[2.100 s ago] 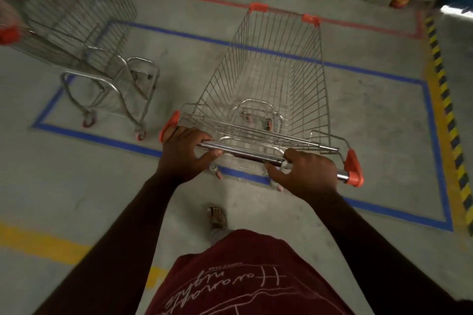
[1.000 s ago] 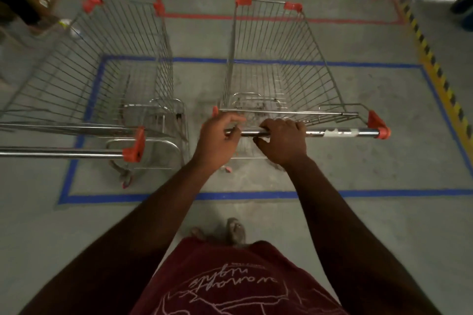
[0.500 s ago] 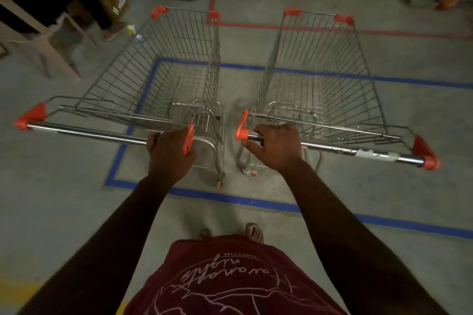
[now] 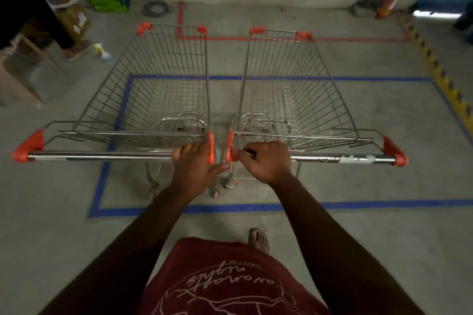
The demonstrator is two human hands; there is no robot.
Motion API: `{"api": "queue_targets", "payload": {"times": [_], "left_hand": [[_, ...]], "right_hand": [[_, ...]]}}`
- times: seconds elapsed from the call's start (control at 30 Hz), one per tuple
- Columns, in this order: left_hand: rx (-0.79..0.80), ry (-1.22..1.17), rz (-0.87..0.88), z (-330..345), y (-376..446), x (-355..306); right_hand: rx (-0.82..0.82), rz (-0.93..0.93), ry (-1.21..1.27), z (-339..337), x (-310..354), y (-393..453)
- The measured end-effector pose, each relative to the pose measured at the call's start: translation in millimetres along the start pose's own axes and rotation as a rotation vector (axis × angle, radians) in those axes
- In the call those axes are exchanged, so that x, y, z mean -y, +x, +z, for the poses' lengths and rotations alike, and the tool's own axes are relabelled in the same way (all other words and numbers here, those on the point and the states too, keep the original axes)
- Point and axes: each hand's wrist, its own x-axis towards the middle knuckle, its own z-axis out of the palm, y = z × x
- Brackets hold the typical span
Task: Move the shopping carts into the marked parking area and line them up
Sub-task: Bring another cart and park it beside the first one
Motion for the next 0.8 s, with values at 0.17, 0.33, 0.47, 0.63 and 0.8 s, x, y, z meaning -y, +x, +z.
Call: {"api": "queue_targets", "payload": {"times": [0.17, 0.33, 0.47, 0.63, 0.8], "left_hand": [[0.04, -0.011, 0.051, -3, -3, 10], [0.056, -0.03, 0.081, -8, -4, 8], [0.022, -0.02, 0.072, -8, -5, 4], [-0.025, 0.02, 0.063, 0, -5, 5], [-0.046, 0.054, 0.036, 5, -6, 4]], "right_hand": [[-0.043, 0.046, 0.01, 5, 21, -12], [-0.078, 0.049, -0.056, 7, 22, -14], [-0.141, 0.128, -0.181, 12, 25, -9], [-0.188, 0.222, -0.206, 23, 31, -8], [-0.169, 0.234, -0.214, 29, 32, -1]]}}
